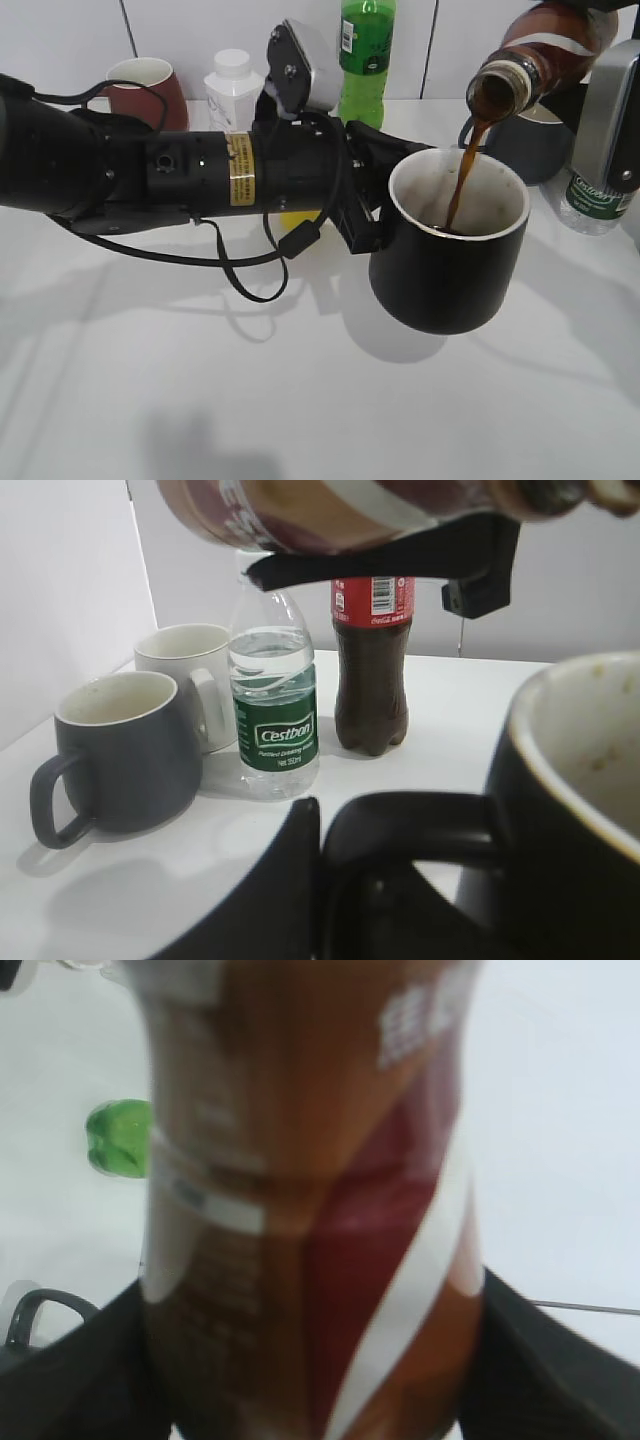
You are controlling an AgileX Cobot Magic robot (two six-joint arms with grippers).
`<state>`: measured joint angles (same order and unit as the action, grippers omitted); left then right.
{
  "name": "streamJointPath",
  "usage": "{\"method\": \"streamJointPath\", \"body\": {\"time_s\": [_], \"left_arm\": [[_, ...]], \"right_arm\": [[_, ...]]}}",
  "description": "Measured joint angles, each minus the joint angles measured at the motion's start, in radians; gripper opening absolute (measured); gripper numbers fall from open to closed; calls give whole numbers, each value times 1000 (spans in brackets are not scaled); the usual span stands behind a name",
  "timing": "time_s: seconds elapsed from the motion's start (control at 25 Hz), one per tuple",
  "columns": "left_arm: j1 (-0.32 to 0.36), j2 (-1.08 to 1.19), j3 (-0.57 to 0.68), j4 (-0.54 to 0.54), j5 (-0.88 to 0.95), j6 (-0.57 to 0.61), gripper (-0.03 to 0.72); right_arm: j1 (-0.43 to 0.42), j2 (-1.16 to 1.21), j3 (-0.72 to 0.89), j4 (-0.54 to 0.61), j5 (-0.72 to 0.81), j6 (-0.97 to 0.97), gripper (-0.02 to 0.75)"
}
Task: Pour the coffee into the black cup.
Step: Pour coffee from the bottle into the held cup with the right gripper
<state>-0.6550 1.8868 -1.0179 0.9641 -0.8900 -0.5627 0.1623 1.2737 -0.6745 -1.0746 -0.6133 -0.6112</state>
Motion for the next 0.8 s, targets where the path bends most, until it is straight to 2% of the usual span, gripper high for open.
{"method": "streamJointPath", "body": {"time_s": [0.8], "left_arm": [[0,0,0,2,0,0,37]], "right_arm": [[0,0,-2,0,0,-41,535]]}}
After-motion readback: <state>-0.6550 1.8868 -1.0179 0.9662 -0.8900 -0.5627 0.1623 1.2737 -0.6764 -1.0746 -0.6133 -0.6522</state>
